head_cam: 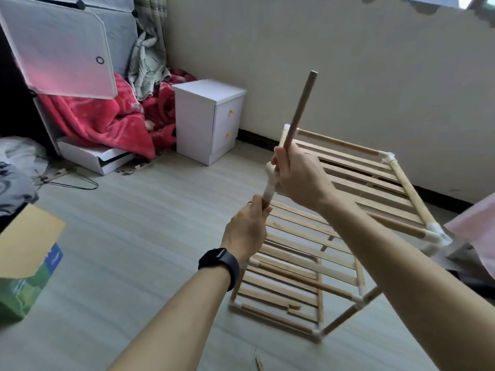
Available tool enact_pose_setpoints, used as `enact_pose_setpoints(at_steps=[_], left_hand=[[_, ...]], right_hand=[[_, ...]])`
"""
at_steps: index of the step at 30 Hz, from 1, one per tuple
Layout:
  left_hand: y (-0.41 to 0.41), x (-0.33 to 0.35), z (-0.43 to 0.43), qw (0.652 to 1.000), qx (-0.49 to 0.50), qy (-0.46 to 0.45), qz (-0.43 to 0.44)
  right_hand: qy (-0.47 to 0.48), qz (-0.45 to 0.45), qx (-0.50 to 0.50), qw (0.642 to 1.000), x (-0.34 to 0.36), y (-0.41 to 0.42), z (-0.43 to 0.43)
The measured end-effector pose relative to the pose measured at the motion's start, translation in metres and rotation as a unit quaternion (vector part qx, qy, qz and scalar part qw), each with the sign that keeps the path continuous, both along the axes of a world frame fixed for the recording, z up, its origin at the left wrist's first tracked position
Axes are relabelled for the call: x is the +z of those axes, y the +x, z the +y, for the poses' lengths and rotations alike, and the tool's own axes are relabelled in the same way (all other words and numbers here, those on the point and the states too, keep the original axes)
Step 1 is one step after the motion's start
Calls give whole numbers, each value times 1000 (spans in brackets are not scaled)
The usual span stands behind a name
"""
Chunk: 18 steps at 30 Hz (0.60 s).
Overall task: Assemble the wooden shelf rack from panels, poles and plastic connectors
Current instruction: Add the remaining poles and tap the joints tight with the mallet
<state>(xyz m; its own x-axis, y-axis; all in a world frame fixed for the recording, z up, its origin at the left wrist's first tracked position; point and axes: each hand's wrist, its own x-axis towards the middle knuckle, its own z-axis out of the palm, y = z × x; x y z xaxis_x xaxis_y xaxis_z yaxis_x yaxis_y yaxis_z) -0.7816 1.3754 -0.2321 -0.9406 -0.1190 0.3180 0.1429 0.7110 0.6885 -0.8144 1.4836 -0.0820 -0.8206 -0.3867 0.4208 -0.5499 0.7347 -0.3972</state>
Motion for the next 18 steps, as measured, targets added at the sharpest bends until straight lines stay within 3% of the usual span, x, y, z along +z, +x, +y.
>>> enact_pose_setpoints(at_steps=[1, 2, 4, 5, 8, 9, 14, 18], left_hand=[[1, -1, 0, 1000, 0, 0, -4], [1, 0, 0, 1000, 1, -1, -6], [0, 0, -2, 1000, 3, -4, -8], [-1, -1, -2, 1000, 4, -4, -8], [-1, -1, -1, 1000, 9, -4, 0], [0, 0, -1, 1000, 8, -8, -2], [-3, 5, -12, 998, 34, -44, 18], [-11, 15, -37, 986, 166, 11, -32]], right_hand=[[7, -8, -3, 1000, 5, -2, 1], [-55, -2, -14, 998, 14, -7, 1], [-261, 69, -23, 963, 24, -7, 3], [-277, 85, -18, 957, 22, -3, 3], [-5, 1, -16, 1000, -6, 10, 0], [-12, -35, -19, 999, -8, 11, 3], [-249, -102, -3, 963, 10, 7, 43], [-338, -147, -17, 929, 1, 15, 98]])
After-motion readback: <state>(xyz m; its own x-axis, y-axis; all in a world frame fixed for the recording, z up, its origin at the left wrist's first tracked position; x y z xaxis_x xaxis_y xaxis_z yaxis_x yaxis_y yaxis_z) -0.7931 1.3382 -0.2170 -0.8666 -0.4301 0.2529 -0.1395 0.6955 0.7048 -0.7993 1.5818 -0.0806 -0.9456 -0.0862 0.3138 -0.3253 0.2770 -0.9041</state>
